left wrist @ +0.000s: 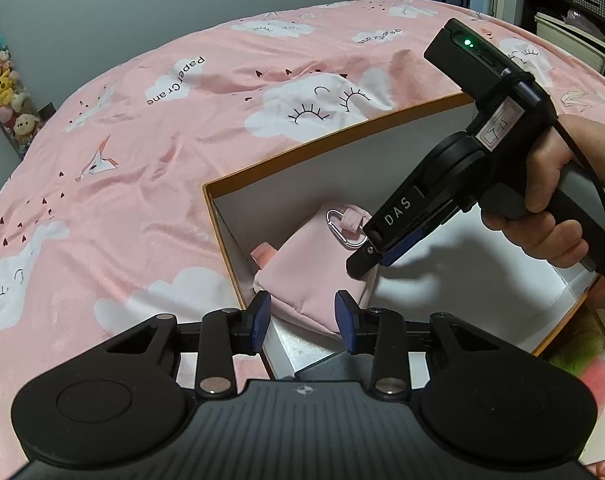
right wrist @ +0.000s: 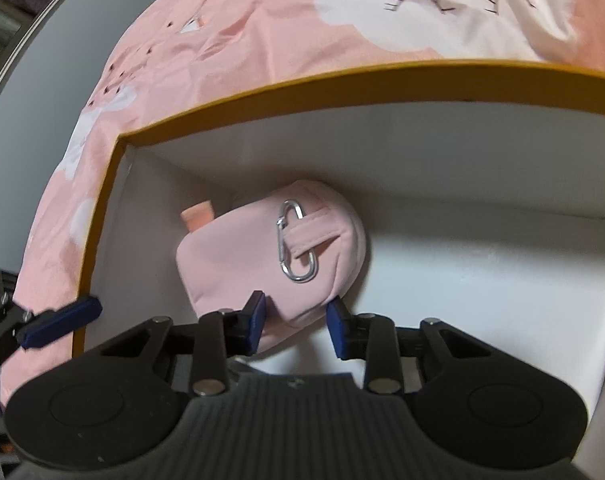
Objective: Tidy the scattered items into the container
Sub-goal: 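Open the left tool, release the pouch in the box, and withdraw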
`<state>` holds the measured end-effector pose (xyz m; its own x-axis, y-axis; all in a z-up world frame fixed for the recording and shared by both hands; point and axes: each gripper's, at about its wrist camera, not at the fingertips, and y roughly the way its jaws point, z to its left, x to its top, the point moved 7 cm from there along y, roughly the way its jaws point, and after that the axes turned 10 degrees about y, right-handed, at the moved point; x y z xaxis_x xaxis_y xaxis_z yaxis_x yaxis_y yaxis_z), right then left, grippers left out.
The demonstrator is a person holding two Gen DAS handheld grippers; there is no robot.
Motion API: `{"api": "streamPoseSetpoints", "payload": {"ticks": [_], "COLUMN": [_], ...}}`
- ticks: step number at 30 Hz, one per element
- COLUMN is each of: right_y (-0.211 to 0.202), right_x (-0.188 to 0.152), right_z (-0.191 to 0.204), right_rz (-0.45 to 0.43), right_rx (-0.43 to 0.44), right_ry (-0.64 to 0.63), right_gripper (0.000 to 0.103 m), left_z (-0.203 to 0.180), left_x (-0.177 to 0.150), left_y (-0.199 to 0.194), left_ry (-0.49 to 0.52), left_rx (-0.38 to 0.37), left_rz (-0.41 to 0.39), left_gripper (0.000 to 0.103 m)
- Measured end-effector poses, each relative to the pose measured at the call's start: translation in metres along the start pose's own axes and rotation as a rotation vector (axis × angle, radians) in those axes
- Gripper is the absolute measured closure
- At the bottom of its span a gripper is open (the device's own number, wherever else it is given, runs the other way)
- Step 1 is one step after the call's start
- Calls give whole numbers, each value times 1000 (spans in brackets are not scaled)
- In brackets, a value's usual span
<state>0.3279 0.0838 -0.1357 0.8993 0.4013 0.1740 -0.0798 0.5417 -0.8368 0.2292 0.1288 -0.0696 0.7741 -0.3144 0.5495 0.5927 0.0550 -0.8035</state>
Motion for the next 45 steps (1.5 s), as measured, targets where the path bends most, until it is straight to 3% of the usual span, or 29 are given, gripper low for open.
{"api": "streamPoseSetpoints", "payload": {"ticks": [9,17,22,25,33,45], "right_y": [-24,-21,-4,1,11,-28], "right_x": [13,10,-1,-3,-3,-22], "right_z": [-7,-12,-1,13,33,41], "right_rz": [-89,-48,-8,-31,-40,-100], "right_rx": [-106,-56,-15,-9,3,-54], "right_ry": [-116,-63,-19,-78,-152,-262], "right_gripper": [84,67,71,74,77,70], "left_z": [1,2,2,3,4,-2], "left_x": [-2,-3,-5,-8,-10,-3], "left_y": [-5,-5,-5,-4,-6,-27], "left_ry": [-12,-25,-23,-26,-38,-95], "left_rx": [-9,-13,-25,-33,-37,17], "left_rz": [-21,-24,-10,-1,-11,-53], "left_gripper": [61,62,69,74,74,74]}}
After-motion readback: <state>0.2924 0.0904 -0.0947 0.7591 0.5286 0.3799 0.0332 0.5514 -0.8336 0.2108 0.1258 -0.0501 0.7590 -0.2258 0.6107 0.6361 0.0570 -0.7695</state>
